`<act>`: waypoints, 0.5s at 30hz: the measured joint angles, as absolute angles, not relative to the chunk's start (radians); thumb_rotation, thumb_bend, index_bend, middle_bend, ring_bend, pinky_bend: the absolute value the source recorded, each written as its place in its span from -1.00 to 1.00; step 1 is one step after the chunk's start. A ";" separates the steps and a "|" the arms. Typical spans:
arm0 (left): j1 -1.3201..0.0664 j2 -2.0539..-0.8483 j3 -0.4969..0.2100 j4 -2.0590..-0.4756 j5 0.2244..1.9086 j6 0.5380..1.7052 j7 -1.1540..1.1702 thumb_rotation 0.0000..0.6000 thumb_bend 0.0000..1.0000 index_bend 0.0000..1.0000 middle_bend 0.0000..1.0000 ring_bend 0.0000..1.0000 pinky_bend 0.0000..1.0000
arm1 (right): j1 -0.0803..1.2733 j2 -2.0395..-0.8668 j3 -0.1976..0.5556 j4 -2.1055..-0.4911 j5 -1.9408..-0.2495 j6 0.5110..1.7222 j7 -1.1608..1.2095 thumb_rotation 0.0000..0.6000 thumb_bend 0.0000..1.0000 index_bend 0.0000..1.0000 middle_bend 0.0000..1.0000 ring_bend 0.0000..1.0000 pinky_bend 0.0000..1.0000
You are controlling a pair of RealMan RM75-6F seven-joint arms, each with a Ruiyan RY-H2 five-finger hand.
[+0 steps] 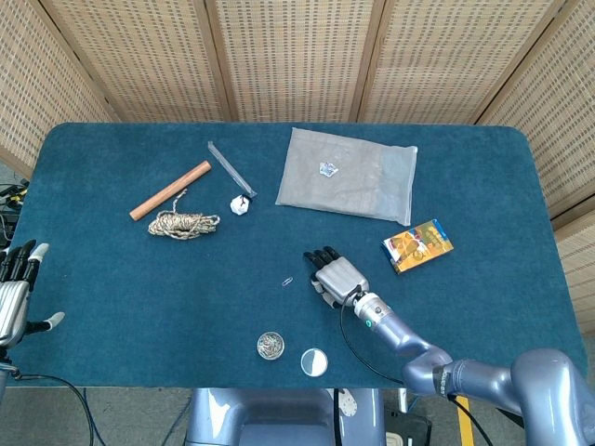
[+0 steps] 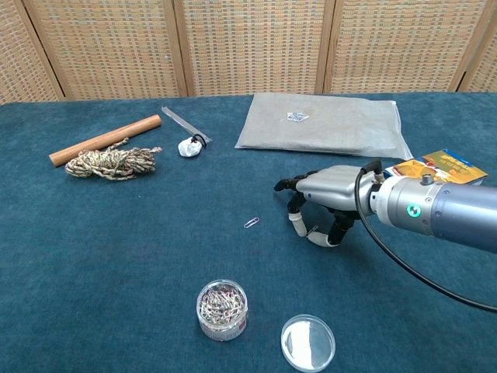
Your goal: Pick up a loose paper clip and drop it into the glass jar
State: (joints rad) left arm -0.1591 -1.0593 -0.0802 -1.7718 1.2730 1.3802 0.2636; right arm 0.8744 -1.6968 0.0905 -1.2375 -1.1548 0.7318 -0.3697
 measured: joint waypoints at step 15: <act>-0.157 -1.056 -0.076 -1.775 1.280 1.382 0.258 1.00 -1.00 -1.00 -1.00 -1.00 -1.00 | 0.862 -1.695 0.088 -1.235 -1.184 0.764 -0.358 1.00 -0.05 0.28 -1.00 -1.00 -1.00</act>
State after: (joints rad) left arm -0.1568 -1.0555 -0.0765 -1.7746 1.2798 1.3824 0.2577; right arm 0.8619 -1.6953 0.0878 -1.2346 -1.1835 0.7638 -0.3581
